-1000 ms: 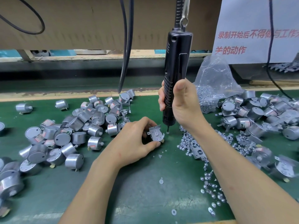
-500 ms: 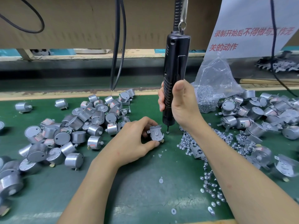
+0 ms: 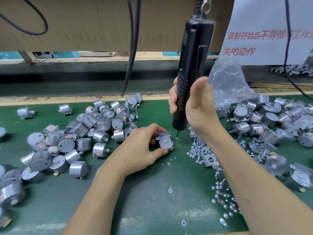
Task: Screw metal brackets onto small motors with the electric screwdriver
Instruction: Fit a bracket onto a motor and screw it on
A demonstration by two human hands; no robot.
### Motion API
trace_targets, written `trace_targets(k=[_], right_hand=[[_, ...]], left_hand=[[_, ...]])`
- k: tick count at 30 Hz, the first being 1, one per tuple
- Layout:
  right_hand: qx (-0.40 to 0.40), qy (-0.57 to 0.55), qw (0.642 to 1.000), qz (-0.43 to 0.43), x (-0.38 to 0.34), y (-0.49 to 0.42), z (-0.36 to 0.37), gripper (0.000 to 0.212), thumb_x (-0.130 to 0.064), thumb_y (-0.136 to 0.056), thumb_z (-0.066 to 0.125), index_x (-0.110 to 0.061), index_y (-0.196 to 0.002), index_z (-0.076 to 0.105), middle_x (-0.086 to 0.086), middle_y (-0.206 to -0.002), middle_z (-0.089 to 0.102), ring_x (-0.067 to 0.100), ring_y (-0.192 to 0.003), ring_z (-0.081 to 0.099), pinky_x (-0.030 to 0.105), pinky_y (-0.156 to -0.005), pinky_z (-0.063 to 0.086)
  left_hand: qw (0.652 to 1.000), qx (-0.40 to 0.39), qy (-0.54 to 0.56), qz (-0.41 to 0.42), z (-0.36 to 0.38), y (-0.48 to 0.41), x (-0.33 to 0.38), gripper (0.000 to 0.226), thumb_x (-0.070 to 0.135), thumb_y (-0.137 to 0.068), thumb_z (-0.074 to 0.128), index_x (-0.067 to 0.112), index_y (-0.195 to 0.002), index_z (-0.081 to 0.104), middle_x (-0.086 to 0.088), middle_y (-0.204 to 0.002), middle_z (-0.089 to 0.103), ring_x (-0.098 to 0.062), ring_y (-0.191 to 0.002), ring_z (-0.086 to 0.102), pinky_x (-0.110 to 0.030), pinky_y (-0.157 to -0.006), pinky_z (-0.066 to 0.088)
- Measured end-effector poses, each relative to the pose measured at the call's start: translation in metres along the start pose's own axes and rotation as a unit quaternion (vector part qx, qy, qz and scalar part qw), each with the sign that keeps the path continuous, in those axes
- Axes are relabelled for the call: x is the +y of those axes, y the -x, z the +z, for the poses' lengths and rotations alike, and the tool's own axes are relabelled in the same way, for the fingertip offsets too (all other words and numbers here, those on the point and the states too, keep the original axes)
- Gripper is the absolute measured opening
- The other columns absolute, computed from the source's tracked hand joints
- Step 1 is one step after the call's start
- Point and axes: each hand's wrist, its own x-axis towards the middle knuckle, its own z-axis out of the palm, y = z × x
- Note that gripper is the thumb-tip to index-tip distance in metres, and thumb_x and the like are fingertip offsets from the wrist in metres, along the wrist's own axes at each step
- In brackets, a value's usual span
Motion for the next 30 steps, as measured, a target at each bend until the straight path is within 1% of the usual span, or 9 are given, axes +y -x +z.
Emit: trace_targets(k=[3, 5, 10, 13, 16, 19, 24, 27, 30], right_hand=[[0.005, -0.028, 0.999, -0.023, -0.007, 0.002, 0.003, 0.081, -0.090, -0.065, 0.047, -0.012, -0.083, 0.053, -0.003, -0.059, 0.054, 0.019, -0.045, 0.048, 0.032, -0.050, 0.042], [0.000, -0.049, 0.998, -0.025, -0.009, 0.004, 0.007, 0.073, -0.089, -0.065, 0.048, -0.019, -0.082, 0.057, -0.004, -0.059, 0.054, 0.018, -0.044, 0.048, 0.031, -0.050, 0.042], [-0.020, -0.050, 0.999, -0.002, -0.005, 0.010, 0.018, 0.085, -0.092, -0.062, 0.051, -0.011, -0.087, 0.051, -0.004, -0.058, 0.054, 0.018, -0.044, 0.047, 0.033, -0.050, 0.040], [-0.021, -0.041, 0.999, -0.002, -0.003, 0.011, 0.021, 0.080, -0.091, -0.065, 0.050, -0.013, -0.082, 0.052, -0.004, -0.058, 0.054, 0.018, -0.044, 0.047, 0.034, -0.048, 0.040], [-0.023, -0.039, 0.999, -0.001, -0.003, 0.012, 0.022, 0.078, -0.091, -0.067, 0.049, -0.014, -0.080, 0.051, -0.003, -0.057, 0.054, 0.019, -0.044, 0.047, 0.036, -0.049, 0.039], [-0.027, -0.029, 0.999, -0.002, -0.001, 0.012, 0.022, 0.074, -0.090, -0.068, 0.049, -0.017, -0.077, 0.053, -0.004, -0.058, 0.054, 0.019, -0.044, 0.047, 0.037, -0.050, 0.039], [-0.029, -0.030, 0.999, 0.005, 0.000, 0.012, 0.022, 0.078, -0.092, -0.065, 0.049, -0.015, -0.080, 0.052, -0.005, -0.059, 0.054, 0.019, -0.044, 0.047, 0.036, -0.049, 0.040], [-0.036, -0.021, 0.999, 0.008, 0.000, 0.012, 0.024, 0.079, -0.093, -0.065, 0.049, -0.014, -0.078, 0.052, -0.005, -0.059, 0.054, 0.018, -0.044, 0.048, 0.039, -0.048, 0.039], [-0.045, -0.020, 0.999, 0.017, 0.001, 0.013, 0.026, 0.090, -0.094, -0.063, 0.050, -0.007, -0.086, 0.047, -0.006, -0.058, 0.053, 0.016, -0.043, 0.047, 0.032, -0.046, 0.040]], left_hand=[[1.000, 0.003, -0.003, 0.009, 0.000, 0.000, 0.000, 0.036, 0.037, -0.082, 0.076, 0.034, -0.114, 0.059, 0.020, -0.094, 0.062, -0.003, -0.088, 0.055, -0.014, -0.075, 0.042], [1.000, 0.005, -0.009, 0.012, -0.001, 0.000, 0.000, 0.032, 0.037, -0.082, 0.076, 0.036, -0.108, 0.057, 0.022, -0.092, 0.061, -0.002, -0.087, 0.054, -0.011, -0.072, 0.040], [1.000, 0.002, -0.021, 0.018, -0.002, 0.000, 0.003, 0.034, 0.038, -0.083, 0.076, 0.042, -0.096, 0.045, 0.022, -0.084, 0.055, 0.002, -0.080, 0.053, -0.008, -0.066, 0.034], [0.999, 0.007, -0.028, 0.023, -0.002, 0.000, 0.005, 0.039, 0.036, -0.083, 0.077, 0.045, -0.082, 0.038, 0.023, -0.076, 0.050, 0.005, -0.076, 0.050, -0.008, -0.063, 0.032], [0.999, 0.016, -0.025, 0.024, -0.002, 0.000, 0.006, 0.044, 0.032, -0.082, 0.078, 0.044, -0.078, 0.036, 0.023, -0.071, 0.047, 0.009, -0.074, 0.049, -0.007, -0.062, 0.033], [0.999, 0.017, -0.024, 0.023, -0.002, -0.001, 0.006, 0.044, 0.031, -0.082, 0.078, 0.042, -0.077, 0.036, 0.024, -0.070, 0.047, 0.009, -0.073, 0.049, -0.007, -0.062, 0.033], [0.999, 0.022, -0.023, 0.027, -0.002, 0.000, 0.006, 0.042, 0.030, -0.082, 0.079, 0.040, -0.077, 0.038, 0.025, -0.067, 0.046, 0.009, -0.072, 0.049, -0.006, -0.060, 0.032], [0.999, 0.017, -0.018, 0.028, -0.002, 0.000, 0.007, 0.027, 0.032, -0.082, 0.077, 0.031, -0.091, 0.051, 0.023, -0.071, 0.050, 0.008, -0.073, 0.050, -0.008, -0.060, 0.033], [0.999, 0.020, -0.016, 0.031, 0.000, -0.001, 0.006, 0.028, 0.033, -0.082, 0.075, 0.024, -0.098, 0.053, 0.017, -0.073, 0.053, 0.004, -0.072, 0.050, -0.012, -0.060, 0.032]])
